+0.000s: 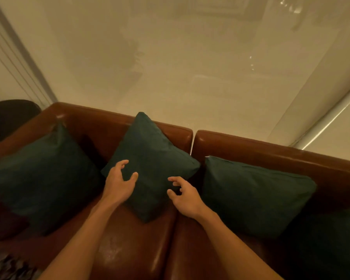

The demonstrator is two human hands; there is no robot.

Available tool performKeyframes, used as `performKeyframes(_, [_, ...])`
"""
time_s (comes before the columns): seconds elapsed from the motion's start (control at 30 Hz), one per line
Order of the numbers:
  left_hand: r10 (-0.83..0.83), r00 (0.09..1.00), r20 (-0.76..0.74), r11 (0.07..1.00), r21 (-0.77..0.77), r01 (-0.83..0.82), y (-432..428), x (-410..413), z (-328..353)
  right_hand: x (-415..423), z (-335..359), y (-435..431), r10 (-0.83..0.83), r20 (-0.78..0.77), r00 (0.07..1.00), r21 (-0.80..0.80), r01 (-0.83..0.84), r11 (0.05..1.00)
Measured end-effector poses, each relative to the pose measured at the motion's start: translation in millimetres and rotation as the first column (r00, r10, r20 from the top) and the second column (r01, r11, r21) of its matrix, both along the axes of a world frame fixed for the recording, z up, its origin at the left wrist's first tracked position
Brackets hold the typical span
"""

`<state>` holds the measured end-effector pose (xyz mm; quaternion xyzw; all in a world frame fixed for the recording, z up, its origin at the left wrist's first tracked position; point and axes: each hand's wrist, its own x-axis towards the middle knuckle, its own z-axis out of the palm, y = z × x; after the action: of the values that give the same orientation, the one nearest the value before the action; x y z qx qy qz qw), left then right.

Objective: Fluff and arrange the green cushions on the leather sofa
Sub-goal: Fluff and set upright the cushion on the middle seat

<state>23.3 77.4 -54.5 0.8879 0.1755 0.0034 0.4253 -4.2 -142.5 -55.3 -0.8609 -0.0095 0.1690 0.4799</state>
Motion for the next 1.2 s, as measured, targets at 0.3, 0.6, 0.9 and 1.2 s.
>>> performKeyframes(0.3, [-0.139, 0.988, -0.072, 0.990, -0.004, 0.139, 76, 40, -12, 21, -12, 80, -0.101, -0.057, 0.993, -0.038, 0.099, 0.994])
performKeyframes(0.6, [-0.096, 0.987, -0.128, 0.990, -0.113, 0.082, 72, 44, -41, 56, -23, 59, -0.065, -0.043, 0.997, -0.126, 0.059, 0.990])
performKeyframes(0.9, [0.130, 0.977, -0.170, 0.947, -0.271, -0.173, 68, 51, -83, 140, -34, 42, 0.019, 0.083, 0.996, -0.259, 0.003, 0.966])
performKeyframes(1.2, [0.249, 0.936, -0.249, 0.842, -0.421, -0.336, 109, 85, -140, 239, -54, 75, -0.068, 0.119, 0.991, -0.333, 0.104, 0.937])
